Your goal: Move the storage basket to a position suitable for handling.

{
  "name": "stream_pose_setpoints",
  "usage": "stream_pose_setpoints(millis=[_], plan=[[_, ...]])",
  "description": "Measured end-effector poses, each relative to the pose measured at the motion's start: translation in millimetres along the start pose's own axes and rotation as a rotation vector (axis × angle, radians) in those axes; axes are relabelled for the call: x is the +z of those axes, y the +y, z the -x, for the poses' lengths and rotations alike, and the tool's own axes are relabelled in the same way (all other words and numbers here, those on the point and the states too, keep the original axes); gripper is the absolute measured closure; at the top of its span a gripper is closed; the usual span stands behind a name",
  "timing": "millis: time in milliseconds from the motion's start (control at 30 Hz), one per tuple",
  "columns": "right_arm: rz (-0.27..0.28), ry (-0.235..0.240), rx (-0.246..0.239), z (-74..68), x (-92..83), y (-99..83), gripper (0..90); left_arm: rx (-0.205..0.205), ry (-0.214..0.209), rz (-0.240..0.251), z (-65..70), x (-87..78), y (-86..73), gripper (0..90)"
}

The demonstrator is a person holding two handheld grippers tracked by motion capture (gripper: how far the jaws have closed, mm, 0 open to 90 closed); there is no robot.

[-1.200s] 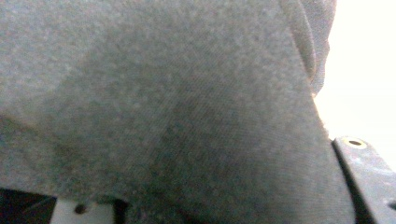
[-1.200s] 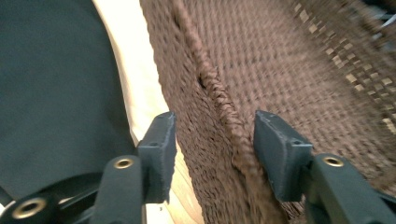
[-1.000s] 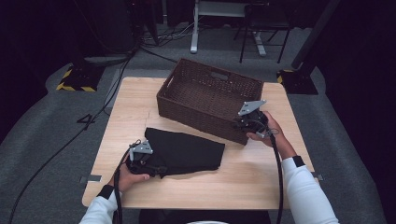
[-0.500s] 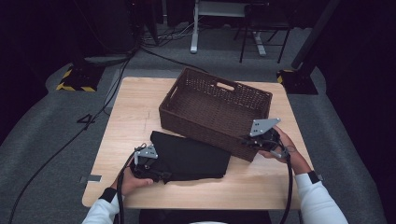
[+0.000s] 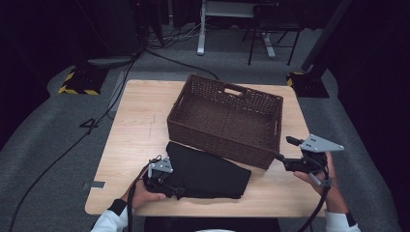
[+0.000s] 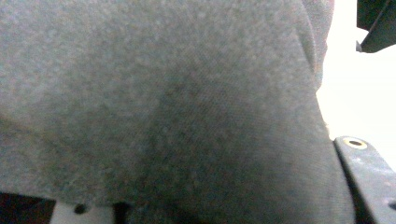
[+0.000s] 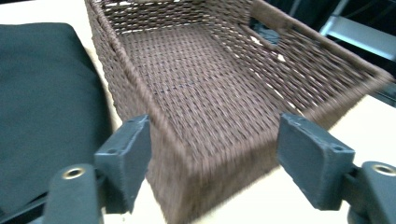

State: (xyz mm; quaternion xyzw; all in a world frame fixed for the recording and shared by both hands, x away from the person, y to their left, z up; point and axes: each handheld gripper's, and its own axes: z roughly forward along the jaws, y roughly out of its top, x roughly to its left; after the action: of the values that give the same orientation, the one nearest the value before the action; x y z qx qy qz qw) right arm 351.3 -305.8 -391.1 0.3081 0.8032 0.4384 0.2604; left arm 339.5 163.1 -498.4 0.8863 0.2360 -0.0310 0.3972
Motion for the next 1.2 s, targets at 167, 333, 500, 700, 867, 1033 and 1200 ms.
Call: stream_pose_setpoints(millis=[167, 333, 500, 700, 867, 1033, 1200], plan=[[-0.021, -0.005, 0.122, -10.9, -18.5, -32.0, 24.9, 0.009, -0.006, -0.004, 7.0, 6.5, 4.4, 37.6], [-0.127, 0.045, 0.175, -37.6, -14.7, -72.4, 25.1, 0.009, 0.002, 0.000, 14.4, 15.0, 9.7, 36.2], [-0.179, 0.153, 0.177, -63.2, 7.9, -87.1, 18.9, 0.016, 0.001, 0.000, 18.5, 20.8, 13.7, 35.5], [-0.197, 0.234, 0.209, -75.3, 36.9, -85.0, 16.0, 0.026, 0.011, 0.001, 27.3, 31.3, 20.6, 34.3], [-0.198, 0.238, 0.207, -77.9, 52.3, -80.1, 15.3, 0.036, 0.011, 0.000, 32.9, 39.2, 26.1, 33.8], [-0.217, 0.238, 0.190, -80.7, 65.8, -76.0, 10.4, 0.027, 0.021, 0.009, 36.2, 46.2, 30.9, 32.6], [-0.254, 0.243, 0.102, -92.7, 74.4, -69.9, 7.8, 0.030, 0.037, 0.019, 38.9, 51.3, 33.0, 27.3]])
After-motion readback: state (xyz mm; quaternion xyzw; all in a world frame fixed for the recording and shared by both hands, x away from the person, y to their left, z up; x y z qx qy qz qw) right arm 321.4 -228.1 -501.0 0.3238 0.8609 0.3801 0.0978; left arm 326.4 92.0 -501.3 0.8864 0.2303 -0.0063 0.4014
